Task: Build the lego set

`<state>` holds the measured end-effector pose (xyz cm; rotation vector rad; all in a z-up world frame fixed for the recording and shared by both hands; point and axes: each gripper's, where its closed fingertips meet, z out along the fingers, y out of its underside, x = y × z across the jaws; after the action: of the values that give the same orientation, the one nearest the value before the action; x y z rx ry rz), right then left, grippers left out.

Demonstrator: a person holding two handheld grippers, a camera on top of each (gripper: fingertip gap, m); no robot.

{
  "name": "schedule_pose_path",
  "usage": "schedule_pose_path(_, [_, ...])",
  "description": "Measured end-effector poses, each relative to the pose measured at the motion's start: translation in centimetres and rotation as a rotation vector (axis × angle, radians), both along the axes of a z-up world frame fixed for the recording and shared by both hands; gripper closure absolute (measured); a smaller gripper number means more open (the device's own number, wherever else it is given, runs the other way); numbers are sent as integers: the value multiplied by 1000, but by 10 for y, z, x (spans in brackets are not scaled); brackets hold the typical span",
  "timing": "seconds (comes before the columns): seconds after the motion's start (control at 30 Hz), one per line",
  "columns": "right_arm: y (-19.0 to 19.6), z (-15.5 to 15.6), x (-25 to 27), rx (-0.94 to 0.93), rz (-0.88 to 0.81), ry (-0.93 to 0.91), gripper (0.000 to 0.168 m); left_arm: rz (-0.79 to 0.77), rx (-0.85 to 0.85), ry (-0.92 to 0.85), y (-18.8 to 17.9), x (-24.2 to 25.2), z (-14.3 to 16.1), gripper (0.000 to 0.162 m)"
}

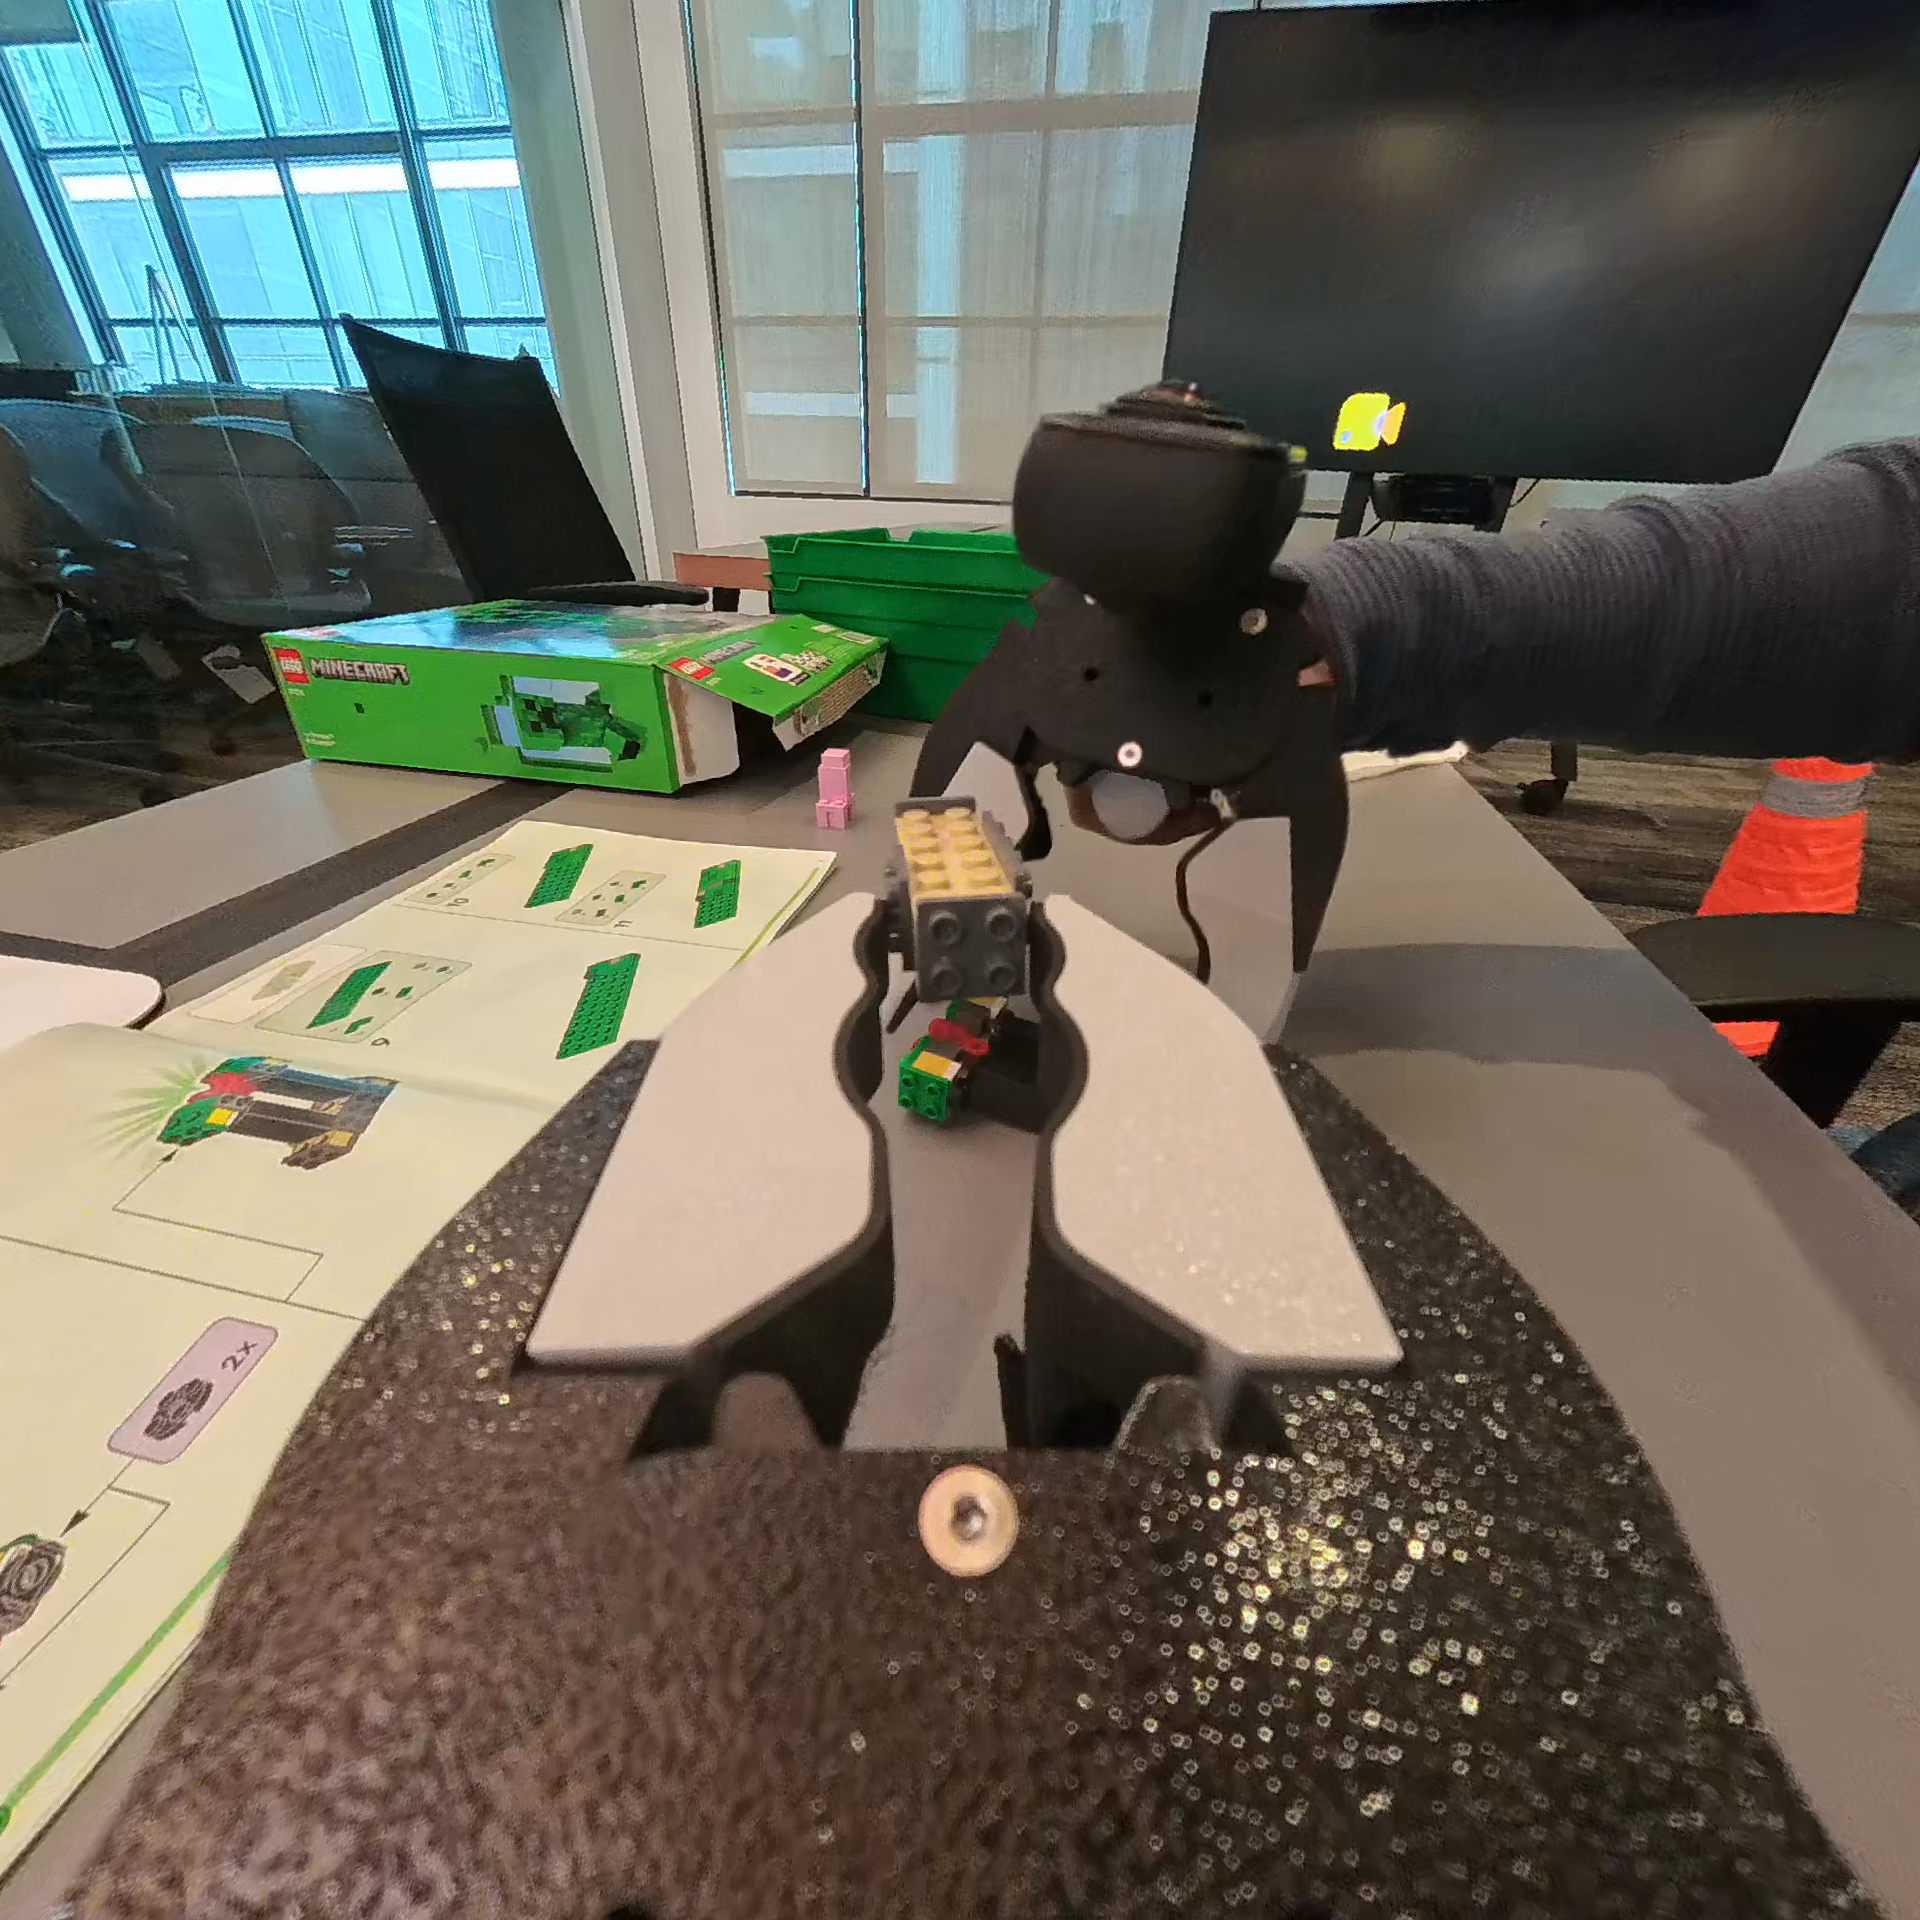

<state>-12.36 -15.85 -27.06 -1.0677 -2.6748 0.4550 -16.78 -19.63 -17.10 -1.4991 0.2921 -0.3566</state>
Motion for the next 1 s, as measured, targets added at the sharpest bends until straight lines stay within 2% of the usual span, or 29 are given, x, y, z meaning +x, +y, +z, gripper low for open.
schedule_pose_path(0.1, [1,-3,-4,62,28,-13,74,-2,1,-4,0,0,0,137])
schedule_pose_path(0.3, [0,-5,-10,75,53,-29,93,-6,2,-17,-1,-1,1,137])
schedule_pose_path(1.0, [-1,-5,-11,48,18,-6,93,-5,1,-24,-1,-2,1,137])
